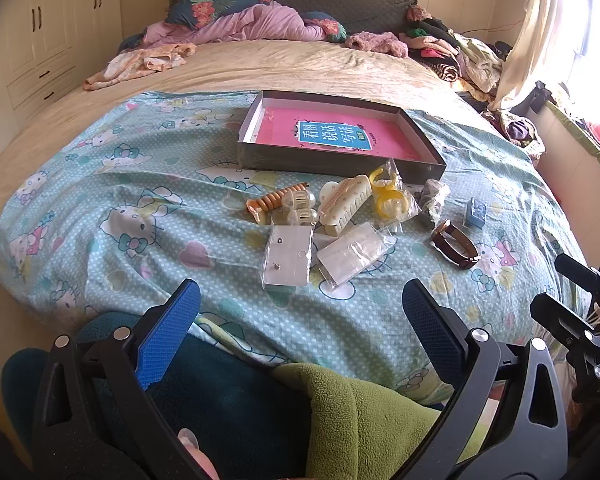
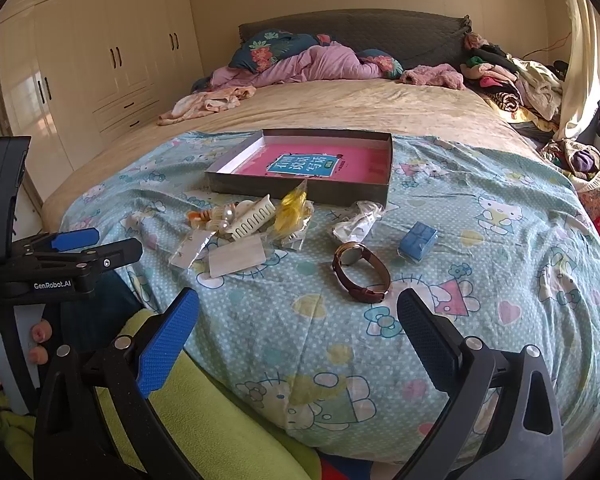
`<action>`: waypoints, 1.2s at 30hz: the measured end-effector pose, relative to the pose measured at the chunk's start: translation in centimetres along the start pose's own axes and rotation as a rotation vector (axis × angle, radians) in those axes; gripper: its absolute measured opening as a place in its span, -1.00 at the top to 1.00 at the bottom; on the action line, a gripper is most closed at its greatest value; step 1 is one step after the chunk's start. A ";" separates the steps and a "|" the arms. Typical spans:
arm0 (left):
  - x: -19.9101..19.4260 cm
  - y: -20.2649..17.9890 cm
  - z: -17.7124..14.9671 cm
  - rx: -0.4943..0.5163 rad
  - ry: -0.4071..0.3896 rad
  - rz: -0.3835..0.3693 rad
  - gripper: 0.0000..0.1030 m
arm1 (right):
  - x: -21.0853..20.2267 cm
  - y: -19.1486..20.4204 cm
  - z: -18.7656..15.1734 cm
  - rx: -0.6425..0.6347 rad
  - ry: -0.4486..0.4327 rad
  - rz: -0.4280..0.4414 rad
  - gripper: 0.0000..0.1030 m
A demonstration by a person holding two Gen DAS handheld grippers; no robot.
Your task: Organize jewelry
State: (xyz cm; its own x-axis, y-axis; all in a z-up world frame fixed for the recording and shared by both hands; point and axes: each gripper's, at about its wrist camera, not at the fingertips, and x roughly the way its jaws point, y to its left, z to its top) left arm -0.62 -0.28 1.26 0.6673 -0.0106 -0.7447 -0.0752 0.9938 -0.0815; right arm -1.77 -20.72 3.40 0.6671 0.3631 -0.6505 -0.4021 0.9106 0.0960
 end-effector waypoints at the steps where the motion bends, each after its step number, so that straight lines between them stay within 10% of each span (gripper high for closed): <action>1: 0.0 0.0 0.0 -0.001 0.000 0.000 -0.84 | 0.1 0.0 0.0 -0.001 0.000 0.000 -0.91; 36: 3.5 3.4 1.3 -0.066 0.047 -0.009 -0.84 | 2.9 -2.3 2.9 -0.025 -0.026 -0.005 -0.91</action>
State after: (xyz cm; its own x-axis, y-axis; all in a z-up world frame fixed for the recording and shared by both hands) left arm 2.41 3.24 -0.80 0.6327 -0.0263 -0.7740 -0.1189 0.9843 -0.1306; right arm 2.94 -21.14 3.50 0.6851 0.3642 -0.6308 -0.4140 0.9072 0.0742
